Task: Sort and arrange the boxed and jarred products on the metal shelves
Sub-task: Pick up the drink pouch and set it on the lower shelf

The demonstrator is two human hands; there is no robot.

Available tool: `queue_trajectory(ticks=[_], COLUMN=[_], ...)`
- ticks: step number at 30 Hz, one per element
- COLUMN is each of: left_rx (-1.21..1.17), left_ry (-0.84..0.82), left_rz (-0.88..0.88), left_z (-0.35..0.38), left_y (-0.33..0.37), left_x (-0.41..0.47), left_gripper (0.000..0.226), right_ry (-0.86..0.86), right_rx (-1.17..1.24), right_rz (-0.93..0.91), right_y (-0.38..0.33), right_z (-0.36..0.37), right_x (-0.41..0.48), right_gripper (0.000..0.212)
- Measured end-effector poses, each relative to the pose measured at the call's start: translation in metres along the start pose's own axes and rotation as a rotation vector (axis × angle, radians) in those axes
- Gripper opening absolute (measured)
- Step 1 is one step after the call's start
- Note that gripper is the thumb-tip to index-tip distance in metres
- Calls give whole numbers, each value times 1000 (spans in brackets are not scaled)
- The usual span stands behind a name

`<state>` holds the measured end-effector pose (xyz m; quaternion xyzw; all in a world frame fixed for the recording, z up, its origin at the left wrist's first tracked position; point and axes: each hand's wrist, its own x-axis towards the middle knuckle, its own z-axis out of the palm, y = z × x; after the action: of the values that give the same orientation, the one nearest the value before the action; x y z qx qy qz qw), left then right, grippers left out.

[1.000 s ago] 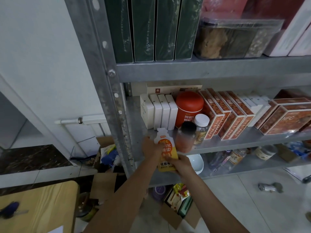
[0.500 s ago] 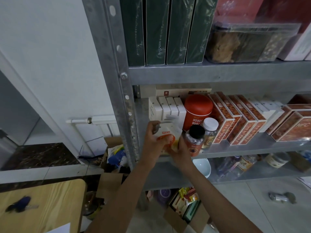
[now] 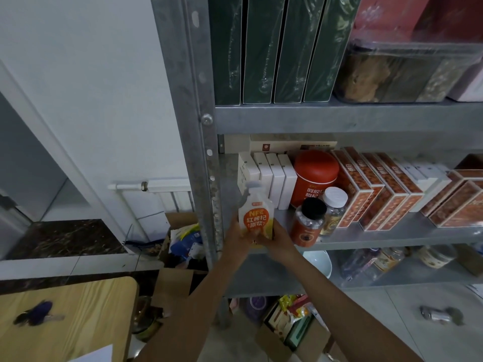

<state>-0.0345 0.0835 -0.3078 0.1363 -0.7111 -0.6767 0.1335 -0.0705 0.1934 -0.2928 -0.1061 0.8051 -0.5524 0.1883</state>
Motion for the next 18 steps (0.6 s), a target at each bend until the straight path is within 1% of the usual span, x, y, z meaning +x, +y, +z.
queue_trajectory(ticks=[2, 4, 7, 10, 11, 13, 14, 15, 16, 17, 18], left_rx=[52, 174, 292, 408, 460, 656, 785, 877, 909, 871, 804], left_ry=[75, 157, 223, 182, 155, 62, 8, -34, -59, -49, -3], left_rz=[-64, -146, -244, -271, -261, -238, -209, -149, -62, 69, 253], left_z=[2, 6, 11, 10, 9, 9, 9, 7, 3, -3, -13], left_y=[-1, -1, 1, 5, 6, 10, 13, 16, 19, 25, 30], left_x=[1, 1, 1, 0, -1, -7, -13, -21, -29, -38, -46], left_gripper=[44, 45, 47, 45, 51, 72, 82, 84, 78, 66, 53], right_ry=[-21, -32, -49, -69, -72, -61, -59, -64, -69, -70, -75], right_rx=[-70, -150, -222, -300, -285, -231, -239, -275, -318, -342, -341], right_rz=[24, 60, 135, 203, 216, 241, 251, 261, 273, 279, 274], right_y=[0, -3, -9, -12, -12, -9, -8, -7, -7, -6, -4], right_z=[0, 2, 5, 7, 7, 8, 9, 9, 9, 9, 10], right_x=[0, 0, 3, 6, 7, 10, 11, 13, 14, 15, 16], right_gripper=[44, 39, 40, 38, 38, 36, 35, 34, 35, 37, 38])
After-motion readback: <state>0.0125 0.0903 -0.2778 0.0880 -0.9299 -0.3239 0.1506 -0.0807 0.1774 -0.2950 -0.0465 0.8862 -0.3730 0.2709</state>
